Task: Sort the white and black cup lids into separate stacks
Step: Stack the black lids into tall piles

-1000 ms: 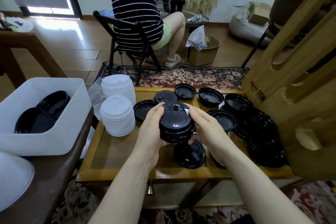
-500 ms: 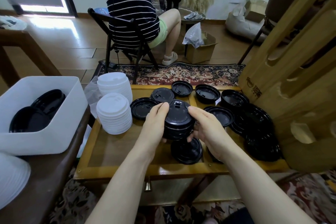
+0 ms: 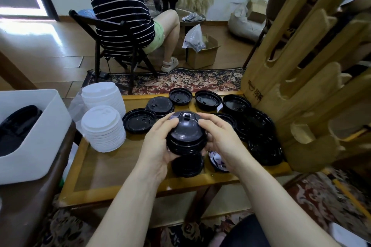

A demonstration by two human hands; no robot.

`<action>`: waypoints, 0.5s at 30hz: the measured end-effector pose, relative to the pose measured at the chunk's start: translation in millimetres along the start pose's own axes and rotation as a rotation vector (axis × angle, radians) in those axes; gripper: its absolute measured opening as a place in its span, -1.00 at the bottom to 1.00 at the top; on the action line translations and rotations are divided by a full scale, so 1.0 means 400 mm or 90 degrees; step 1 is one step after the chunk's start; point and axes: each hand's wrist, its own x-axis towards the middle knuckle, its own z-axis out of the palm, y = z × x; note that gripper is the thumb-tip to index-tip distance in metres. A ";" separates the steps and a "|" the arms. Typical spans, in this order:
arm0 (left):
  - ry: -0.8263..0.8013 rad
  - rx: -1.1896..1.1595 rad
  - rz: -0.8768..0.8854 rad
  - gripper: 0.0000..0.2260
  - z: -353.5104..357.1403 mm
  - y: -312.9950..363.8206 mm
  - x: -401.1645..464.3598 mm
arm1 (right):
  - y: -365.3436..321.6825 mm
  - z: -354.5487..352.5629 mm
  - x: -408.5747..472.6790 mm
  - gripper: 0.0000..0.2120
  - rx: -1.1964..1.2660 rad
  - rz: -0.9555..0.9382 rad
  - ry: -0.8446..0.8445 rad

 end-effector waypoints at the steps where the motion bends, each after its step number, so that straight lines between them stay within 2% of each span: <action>1: -0.013 -0.013 -0.006 -0.72 0.007 -0.002 -0.004 | -0.002 -0.009 -0.006 -0.80 -0.018 -0.008 0.009; 7: -0.074 -0.108 -0.009 -0.71 0.034 -0.015 -0.026 | -0.011 -0.068 -0.034 -0.79 -0.025 -0.018 0.014; 9: -0.071 -0.115 -0.001 -0.71 0.038 -0.016 -0.031 | -0.014 -0.097 -0.035 -0.80 -0.041 -0.037 0.053; 11: -0.064 -0.115 -0.001 -0.69 0.038 -0.017 -0.032 | -0.015 -0.137 -0.030 -0.80 -0.156 -0.113 0.161; 13: -0.060 -0.106 -0.003 -0.68 0.037 -0.019 -0.030 | -0.014 -0.181 -0.023 -0.76 -0.348 -0.208 0.280; 15: -0.060 -0.103 -0.007 -0.68 0.036 -0.022 -0.028 | -0.011 -0.218 -0.015 -0.68 -0.567 -0.244 0.341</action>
